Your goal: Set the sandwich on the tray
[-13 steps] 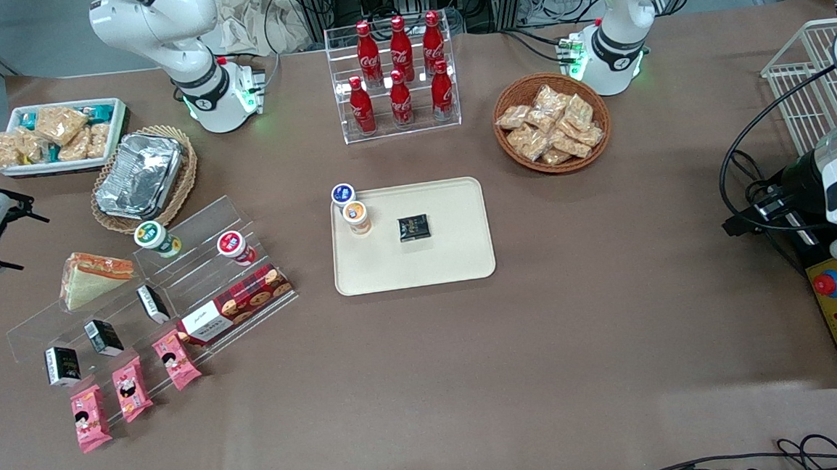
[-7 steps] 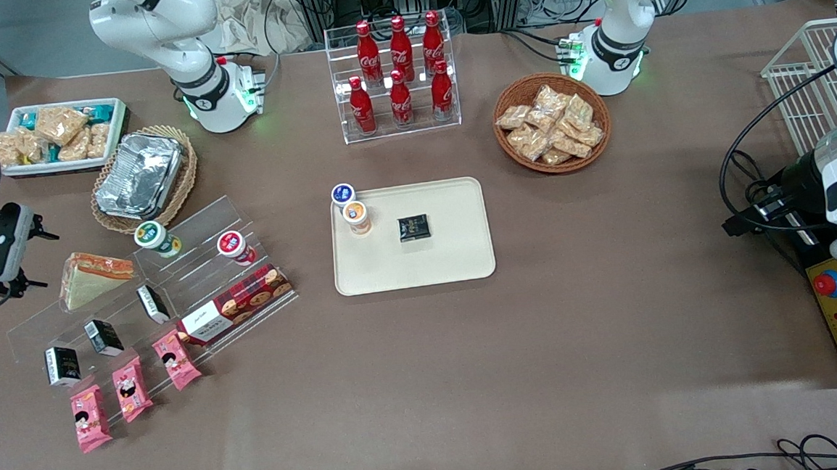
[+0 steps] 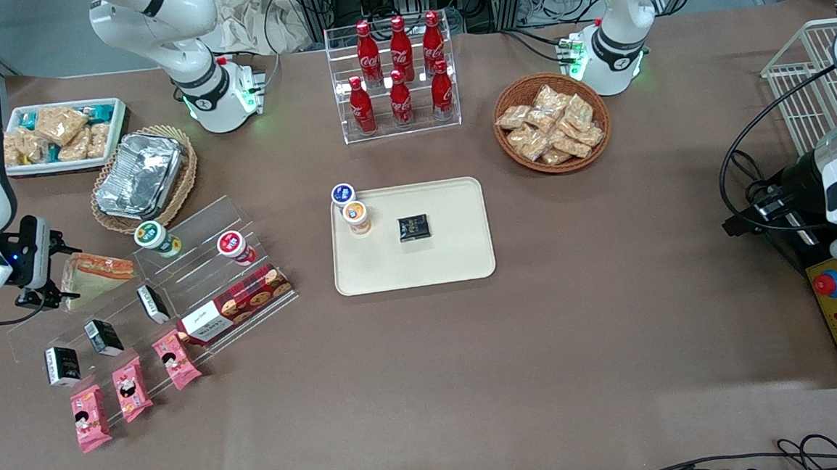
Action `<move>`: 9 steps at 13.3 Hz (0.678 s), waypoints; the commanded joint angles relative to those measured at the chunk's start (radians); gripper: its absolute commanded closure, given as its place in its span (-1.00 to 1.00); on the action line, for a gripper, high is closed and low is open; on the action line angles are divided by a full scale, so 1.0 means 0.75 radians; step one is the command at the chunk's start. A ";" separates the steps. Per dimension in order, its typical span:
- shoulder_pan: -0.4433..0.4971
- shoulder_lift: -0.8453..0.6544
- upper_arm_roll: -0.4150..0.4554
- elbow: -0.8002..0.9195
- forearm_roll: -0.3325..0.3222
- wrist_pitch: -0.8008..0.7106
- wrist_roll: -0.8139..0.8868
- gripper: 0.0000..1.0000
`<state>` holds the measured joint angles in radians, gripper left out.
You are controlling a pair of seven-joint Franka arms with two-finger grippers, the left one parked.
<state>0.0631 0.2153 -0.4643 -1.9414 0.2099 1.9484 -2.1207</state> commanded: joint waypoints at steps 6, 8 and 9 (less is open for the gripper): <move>-0.025 0.042 0.001 0.003 0.043 0.000 -0.075 -0.65; -0.027 0.048 0.001 0.001 0.045 0.000 -0.075 -0.31; -0.029 0.052 0.001 -0.003 0.058 -0.002 -0.075 -0.14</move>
<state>0.0521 0.2450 -0.4640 -1.9415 0.2146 1.9484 -2.1481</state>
